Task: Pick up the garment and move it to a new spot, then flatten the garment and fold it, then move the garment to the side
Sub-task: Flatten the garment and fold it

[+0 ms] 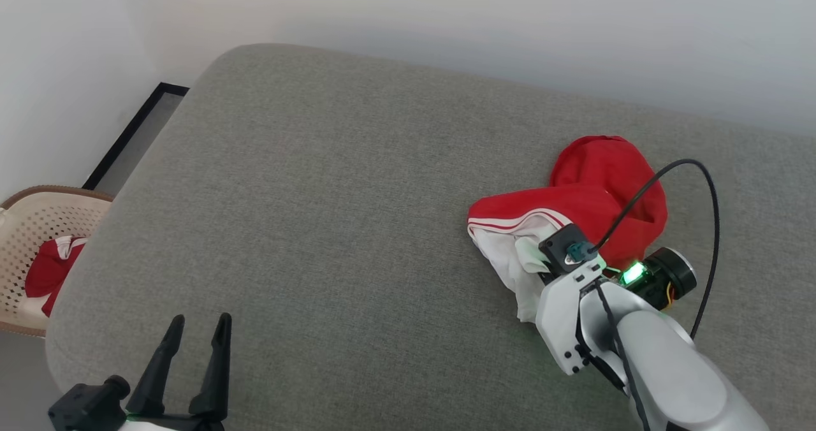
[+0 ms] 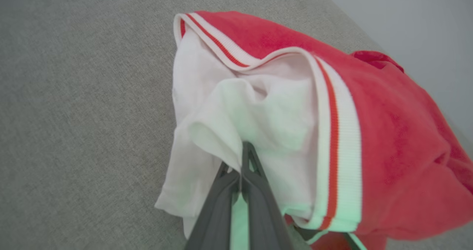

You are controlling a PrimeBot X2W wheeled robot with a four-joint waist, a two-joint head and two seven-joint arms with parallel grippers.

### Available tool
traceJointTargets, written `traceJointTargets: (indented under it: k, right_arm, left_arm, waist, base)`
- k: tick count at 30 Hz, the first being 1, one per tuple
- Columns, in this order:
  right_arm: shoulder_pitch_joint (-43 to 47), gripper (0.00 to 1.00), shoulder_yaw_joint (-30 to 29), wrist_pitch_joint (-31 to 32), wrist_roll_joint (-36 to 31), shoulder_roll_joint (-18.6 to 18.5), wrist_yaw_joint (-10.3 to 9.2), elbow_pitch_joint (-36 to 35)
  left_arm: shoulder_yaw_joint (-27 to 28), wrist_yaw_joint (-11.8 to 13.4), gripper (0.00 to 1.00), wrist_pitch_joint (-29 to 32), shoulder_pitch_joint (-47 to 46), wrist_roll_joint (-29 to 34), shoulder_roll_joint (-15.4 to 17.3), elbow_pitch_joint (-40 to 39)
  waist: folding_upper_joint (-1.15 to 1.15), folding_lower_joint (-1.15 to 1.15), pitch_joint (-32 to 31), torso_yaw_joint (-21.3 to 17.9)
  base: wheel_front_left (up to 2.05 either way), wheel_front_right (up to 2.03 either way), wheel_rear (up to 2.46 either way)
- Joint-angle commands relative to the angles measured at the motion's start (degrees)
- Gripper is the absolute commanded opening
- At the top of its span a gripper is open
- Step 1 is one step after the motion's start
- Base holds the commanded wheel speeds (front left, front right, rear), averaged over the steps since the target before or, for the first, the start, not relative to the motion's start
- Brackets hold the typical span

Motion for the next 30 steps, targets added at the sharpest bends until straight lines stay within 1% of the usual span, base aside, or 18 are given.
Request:
traceJointTargets:
  k: [1,6,11,13,16,19,22,24,25,26,27,29,30]
  right_arm:
    - [-0.8,0.0,-0.2,-0.5,1.2,0.1,-0.03,-0.2]
    - [-0.9,0.0,-1.3,0.0,3.4,-0.5,-0.03,-2.6]
    - [2.0,0.0,-5.7,2.4,6.5,-2.0,-0.03,-9.8]
    - [3.8,0.0,-8.9,4.1,7.4,-2.9,-0.02,-13.7]
    - [7.5,0.0,-15.1,6.9,8.2,-3.7,-0.02,-20.3]
    - [11.6,0.0,-22.9,9.7,7.2,-4.0,-0.03,-26.4]
    - [15.4,0.0,-30.3,12.4,5.3,-3.6,-0.02,-30.5]
    - [17.4,0.0,-34.7,13.9,4.5,-2.6,-0.02,-31.5]
    - [18.9,0.0,-38.0,14.8,3.4,-1.5,-0.03,-31.3]
    - [19.4,0.0,-39.4,15.1,3.2,-0.9,-0.02,-30.6]
    - [20.1,0.0,-40.0,15.4,2.4,-1.1,-0.01,-29.7]
    - [20.2,0.0,-41.0,15.1,3.1,-0.5,-0.03,-27.2]
    - [20.0,0.0,-41.2,14.8,2.6,-0.8,-0.02,-25.7]
  left_arm:
    - [0.6,-0.2,1.0,-0.3,-0.6,-0.1,0.0,0.2]
    - [1.4,-0.2,1.0,-0.3,-0.1,-0.2,-0.1,0.0]
    - [2.5,-0.2,1.0,-0.3,0.9,0.0,-0.2,-0.8]
    - [3.0,-0.2,1.0,-0.3,1.2,0.1,-0.2,-1.0]
    - [3.6,-0.2,1.0,-0.3,1.4,0.2,-0.2,-1.5]
    - [4.1,-0.2,1.0,-0.3,1.7,0.2,-0.2,-1.8]
    - [4.0,-0.2,1.0,-0.3,1.3,0.1,0.1,-2.0]
    - [3.8,-0.2,1.0,-0.3,0.7,0.0,0.2,-1.9]
    - [3.5,-0.2,1.0,-0.3,0.1,-0.2,0.3,-1.9]
    - [3.4,-0.2,1.0,-0.3,-0.1,-0.3,0.4,-1.8]
    - [3.2,-0.2,1.0,-0.3,-0.3,-0.4,0.5,-1.7]
    - [2.8,-0.2,1.0,-0.3,-0.6,-0.5,0.6,-1.6]
    - [2.7,-0.2,1.0,-0.3,-0.8,-0.6,0.7,-1.5]
  waist:
    - [0.0,0.0,0.1,-0.4]
    - [0.0,0.0,0.0,-1.3]
    - [0.0,0.0,-0.1,-2.9]
    - [0.0,0.0,-0.1,-3.6]
    - [0.0,0.0,0.1,-4.7]
    - [0.0,0.0,0.4,-5.8]
    - [0.0,0.0,0.9,-6.6]
    - [0.0,0.0,1.2,-6.9]
    - [0.0,0.0,1.4,-7.2]
    - [0.0,0.0,1.5,-7.3]
    - [0.0,0.0,1.6,-7.4]
    - [0.0,0.0,1.9,-7.5]
    - [0.0,0.0,2.0,-7.5]
  base:
    - [0.0,0.0,0.0]
    - [0.0,0.0,0.0]
    - [0.0,0.0,0.0]
    - [0.0,0.0,0.0]
    - [0.0,0.0,0.0]
    - [0.0,0.0,0.0]
    - [0.0,0.0,0.0]
    - [0.0,0.0,0.0]
    - [0.0,0.0,0.0]
    - [0.0,0.0,0.0]
    - [0.0,0.0,0.0]
    - [0.0,0.0,0.0]
    - [0.0,0.0,0.0]
